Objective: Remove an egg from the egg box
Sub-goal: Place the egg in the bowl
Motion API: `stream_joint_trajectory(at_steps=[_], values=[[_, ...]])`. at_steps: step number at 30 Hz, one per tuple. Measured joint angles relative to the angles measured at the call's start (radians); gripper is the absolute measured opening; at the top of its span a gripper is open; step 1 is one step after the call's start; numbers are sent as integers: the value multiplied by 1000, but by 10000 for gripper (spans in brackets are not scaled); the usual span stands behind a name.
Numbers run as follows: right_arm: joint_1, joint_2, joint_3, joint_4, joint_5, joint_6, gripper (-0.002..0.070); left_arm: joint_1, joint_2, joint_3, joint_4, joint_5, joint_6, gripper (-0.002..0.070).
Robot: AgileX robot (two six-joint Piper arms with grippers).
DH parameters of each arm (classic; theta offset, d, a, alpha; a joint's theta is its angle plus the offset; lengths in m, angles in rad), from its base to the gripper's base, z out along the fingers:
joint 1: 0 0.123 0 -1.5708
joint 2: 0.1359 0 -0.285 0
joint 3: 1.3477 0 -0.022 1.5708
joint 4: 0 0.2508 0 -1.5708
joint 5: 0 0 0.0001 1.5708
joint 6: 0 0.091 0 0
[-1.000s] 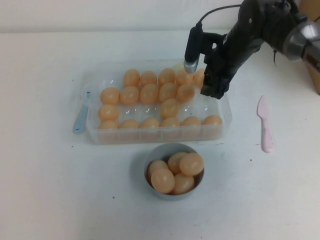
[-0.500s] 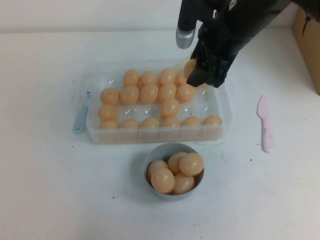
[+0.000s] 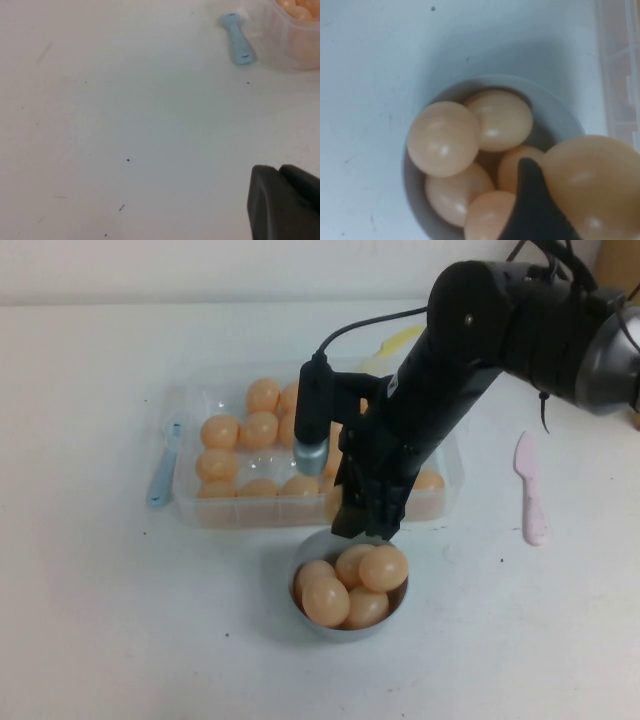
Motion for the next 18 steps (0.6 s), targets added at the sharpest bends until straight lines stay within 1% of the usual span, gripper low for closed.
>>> stream_joint_trajectory(at_steps=[15,18], values=[[2,108,7,57,-46,0,372,0,0,0,0,0,0,-4],[2,108,7,60,-48,0,405,0,0,0,0,0,0,-4]])
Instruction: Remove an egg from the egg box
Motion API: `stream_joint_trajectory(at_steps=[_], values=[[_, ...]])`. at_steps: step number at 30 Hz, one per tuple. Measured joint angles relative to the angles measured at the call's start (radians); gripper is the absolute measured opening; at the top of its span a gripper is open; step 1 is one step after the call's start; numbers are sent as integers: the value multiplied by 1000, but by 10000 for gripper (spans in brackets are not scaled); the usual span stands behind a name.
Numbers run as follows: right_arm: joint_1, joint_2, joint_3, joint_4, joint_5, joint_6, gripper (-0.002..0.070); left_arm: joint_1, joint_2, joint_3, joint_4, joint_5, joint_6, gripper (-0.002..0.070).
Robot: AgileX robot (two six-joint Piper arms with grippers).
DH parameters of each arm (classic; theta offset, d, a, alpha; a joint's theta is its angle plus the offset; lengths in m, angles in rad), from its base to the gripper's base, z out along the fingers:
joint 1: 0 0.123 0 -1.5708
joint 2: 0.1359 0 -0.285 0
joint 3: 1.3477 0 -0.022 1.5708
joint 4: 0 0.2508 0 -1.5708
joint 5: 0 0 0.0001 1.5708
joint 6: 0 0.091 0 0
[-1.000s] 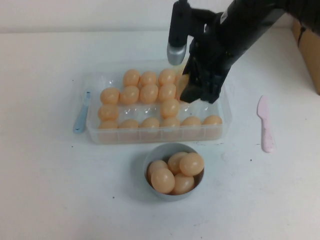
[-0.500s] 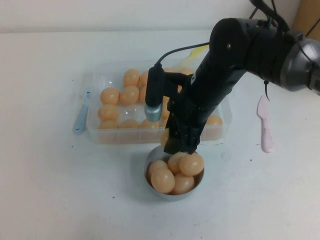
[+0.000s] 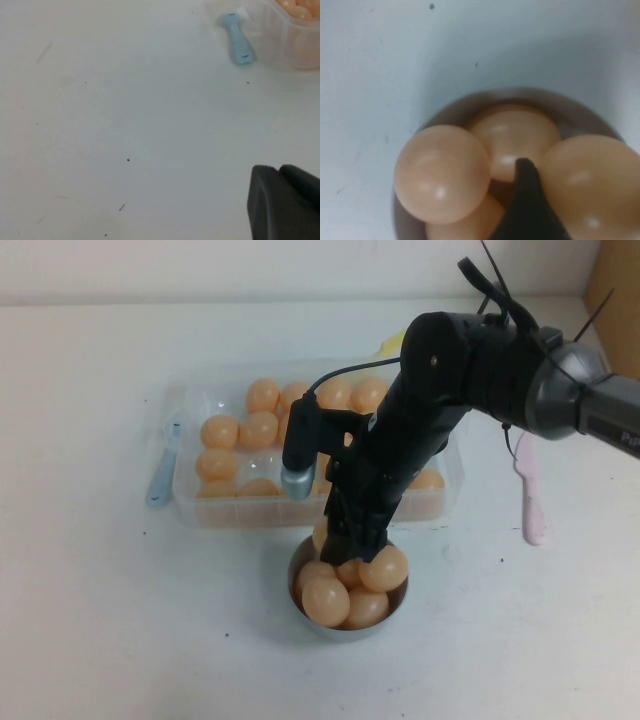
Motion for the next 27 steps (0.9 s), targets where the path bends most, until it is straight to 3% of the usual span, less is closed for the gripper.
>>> stream_joint_trajectory(at_steps=[5,13,17,21,27], values=[[0,0,0,-8,0,0,446,0,0,0,0,0,0,-4],[-11,-93,4,-30,86,21,424,0,0,0,0,2,0,-4],[-17,-176,6,-33,138,106,290,0,0,0,0,2,0,-5],[-31,-282,78,-22,132,170,69,0,0,0,0,2,0,-4],[-33,-537,384,43,-110,182,-8,0,0,0,0,2,0,-4]])
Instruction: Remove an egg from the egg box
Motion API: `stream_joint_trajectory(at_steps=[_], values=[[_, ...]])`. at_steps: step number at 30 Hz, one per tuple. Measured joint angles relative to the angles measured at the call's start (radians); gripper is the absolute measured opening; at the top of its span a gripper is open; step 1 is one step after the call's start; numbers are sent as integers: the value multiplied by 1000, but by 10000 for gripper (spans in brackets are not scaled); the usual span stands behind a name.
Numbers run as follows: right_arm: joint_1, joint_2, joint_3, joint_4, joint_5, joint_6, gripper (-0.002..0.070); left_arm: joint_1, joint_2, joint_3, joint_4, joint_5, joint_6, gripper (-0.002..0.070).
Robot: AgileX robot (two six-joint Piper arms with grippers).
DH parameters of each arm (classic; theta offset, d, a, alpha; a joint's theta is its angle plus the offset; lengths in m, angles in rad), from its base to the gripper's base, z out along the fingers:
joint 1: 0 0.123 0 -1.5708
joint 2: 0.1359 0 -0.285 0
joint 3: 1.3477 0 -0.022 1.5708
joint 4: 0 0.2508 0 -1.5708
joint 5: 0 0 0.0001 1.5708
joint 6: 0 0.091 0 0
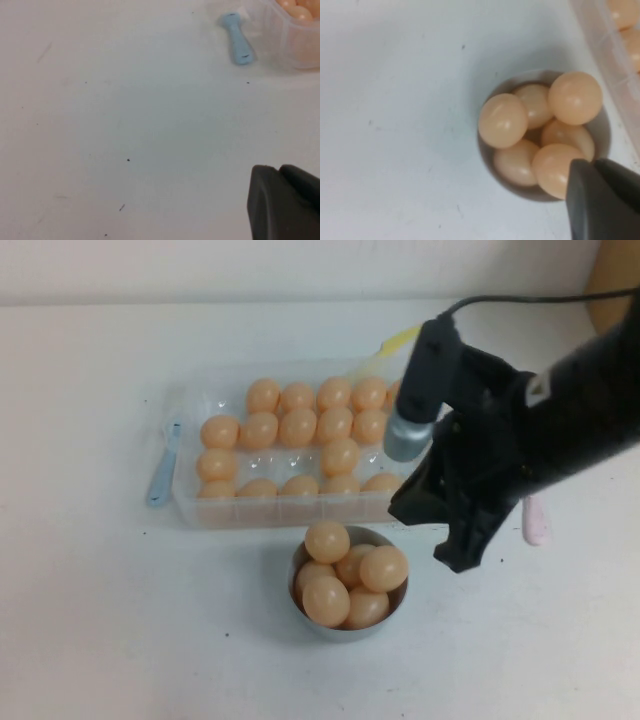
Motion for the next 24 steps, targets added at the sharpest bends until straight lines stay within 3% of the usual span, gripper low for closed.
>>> stream_joint_trajectory(at_steps=[9,24], values=[[0,-467,530,212,-556,1,-15,0,0,0,0,0,0,-5],[0,-927,1005,378,-891,1,-17,0,0,0,0,0,0,-5]])
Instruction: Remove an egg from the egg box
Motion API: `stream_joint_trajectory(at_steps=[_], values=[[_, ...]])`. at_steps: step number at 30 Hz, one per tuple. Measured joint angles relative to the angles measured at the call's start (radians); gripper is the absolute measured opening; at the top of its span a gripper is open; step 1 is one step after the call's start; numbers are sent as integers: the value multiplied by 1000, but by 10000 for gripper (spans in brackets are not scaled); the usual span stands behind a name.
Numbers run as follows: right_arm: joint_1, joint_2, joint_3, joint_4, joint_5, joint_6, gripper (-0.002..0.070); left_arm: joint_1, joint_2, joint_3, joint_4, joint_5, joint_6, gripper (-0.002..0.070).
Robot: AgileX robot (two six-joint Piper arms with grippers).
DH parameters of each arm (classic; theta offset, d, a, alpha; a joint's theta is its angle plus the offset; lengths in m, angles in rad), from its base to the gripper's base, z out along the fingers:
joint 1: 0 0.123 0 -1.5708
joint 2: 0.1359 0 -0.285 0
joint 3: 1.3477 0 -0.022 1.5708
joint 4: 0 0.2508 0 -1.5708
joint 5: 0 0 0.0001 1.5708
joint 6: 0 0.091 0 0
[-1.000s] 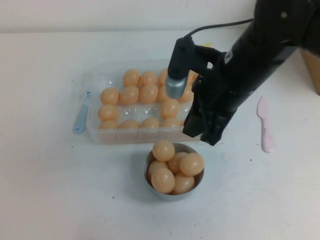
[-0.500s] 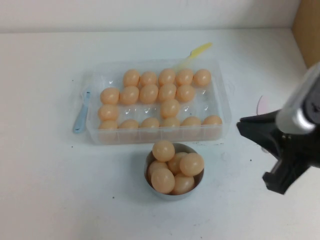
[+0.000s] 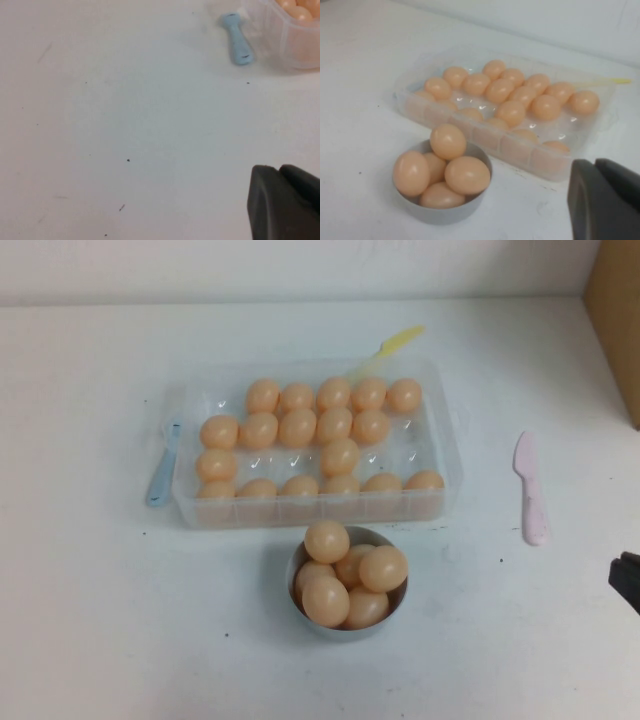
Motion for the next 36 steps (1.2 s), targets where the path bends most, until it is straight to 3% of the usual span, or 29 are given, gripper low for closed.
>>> stream_joint_trajectory(at_steps=[14,21,30,36], values=[[0,-253,106,-12,-95,0,-17,0,0,0,0,0,0,-5],[0,-382,247,-38,-285,0,-17,0,0,0,0,0,0,-5],[-7,-521,343,-34,-367,0,-17,0,0,0,0,0,0,-4],[-130,-523,352,-131,-422,48,-17,0,0,0,0,0,0,-5]])
